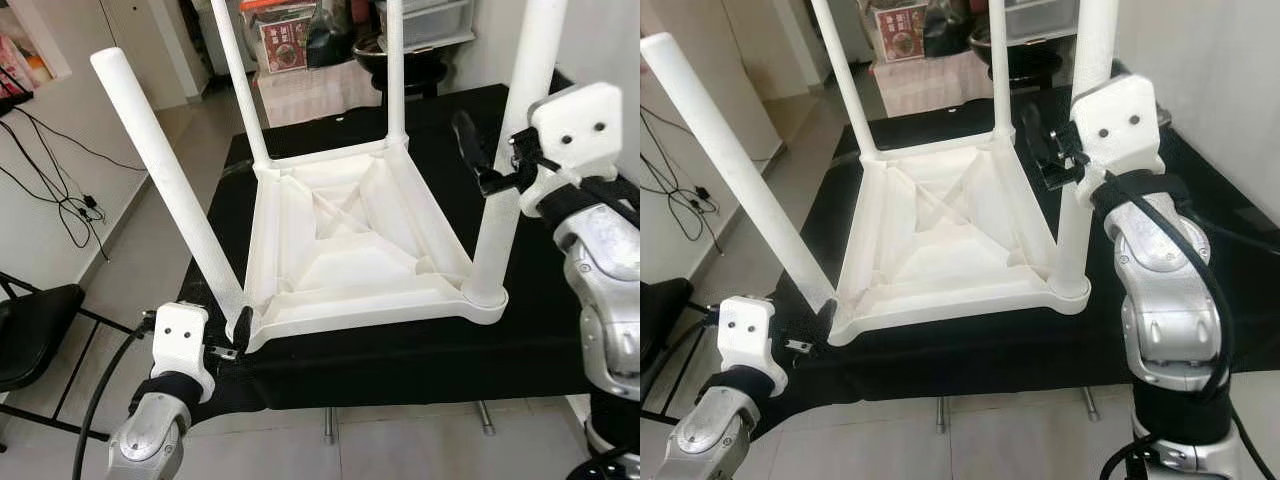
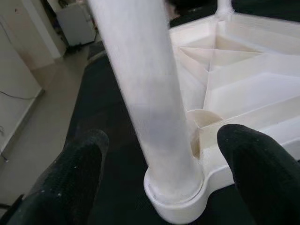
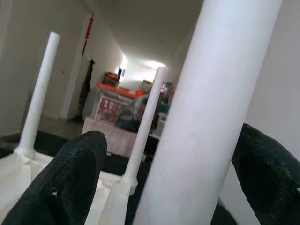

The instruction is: Building children table

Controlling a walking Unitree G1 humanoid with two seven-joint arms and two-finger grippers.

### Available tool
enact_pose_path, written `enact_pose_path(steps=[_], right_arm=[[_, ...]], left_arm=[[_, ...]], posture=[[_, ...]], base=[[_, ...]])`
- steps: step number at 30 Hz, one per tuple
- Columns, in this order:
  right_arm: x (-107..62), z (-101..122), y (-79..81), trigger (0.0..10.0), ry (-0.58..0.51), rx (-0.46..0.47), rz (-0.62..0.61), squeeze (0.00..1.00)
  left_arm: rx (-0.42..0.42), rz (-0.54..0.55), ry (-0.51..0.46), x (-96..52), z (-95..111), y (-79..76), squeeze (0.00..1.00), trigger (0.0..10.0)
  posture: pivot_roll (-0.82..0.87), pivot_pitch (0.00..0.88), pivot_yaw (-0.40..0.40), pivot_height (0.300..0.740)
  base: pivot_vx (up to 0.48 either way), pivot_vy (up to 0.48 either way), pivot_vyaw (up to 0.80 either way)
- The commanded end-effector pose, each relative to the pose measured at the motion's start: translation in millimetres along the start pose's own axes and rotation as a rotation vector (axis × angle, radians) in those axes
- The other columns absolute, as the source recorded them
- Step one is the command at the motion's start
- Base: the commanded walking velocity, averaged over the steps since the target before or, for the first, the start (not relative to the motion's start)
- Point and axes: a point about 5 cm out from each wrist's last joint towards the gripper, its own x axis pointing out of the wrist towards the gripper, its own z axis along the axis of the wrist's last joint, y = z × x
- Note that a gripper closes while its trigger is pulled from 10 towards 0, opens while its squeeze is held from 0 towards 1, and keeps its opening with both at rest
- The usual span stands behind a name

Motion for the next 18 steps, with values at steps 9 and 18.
enact_pose_path(steps=[9, 18], right_arm=[[3.1, -0.1, -7.2, 0.0, 0.038, 0.028, -0.006, 0.0], [1.2, 2.9, -7.3, 0.0, 0.05, 0.053, 0.032, 0.0]], left_arm=[[-0.035, 0.067, 0.023, 0.2, -12.1, 17.4, 0.0, 10.0], [-0.067, 0.033, 0.005, 4.0, -15.1, 21.7, 0.0, 10.0]], posture=[[-0.18, 0.089, 0.091, 0.74], [-0.2, 0.145, 0.081, 0.74]], base=[[0.0, 0.0, 0.0], [0.0, 0.0, 0.0]])
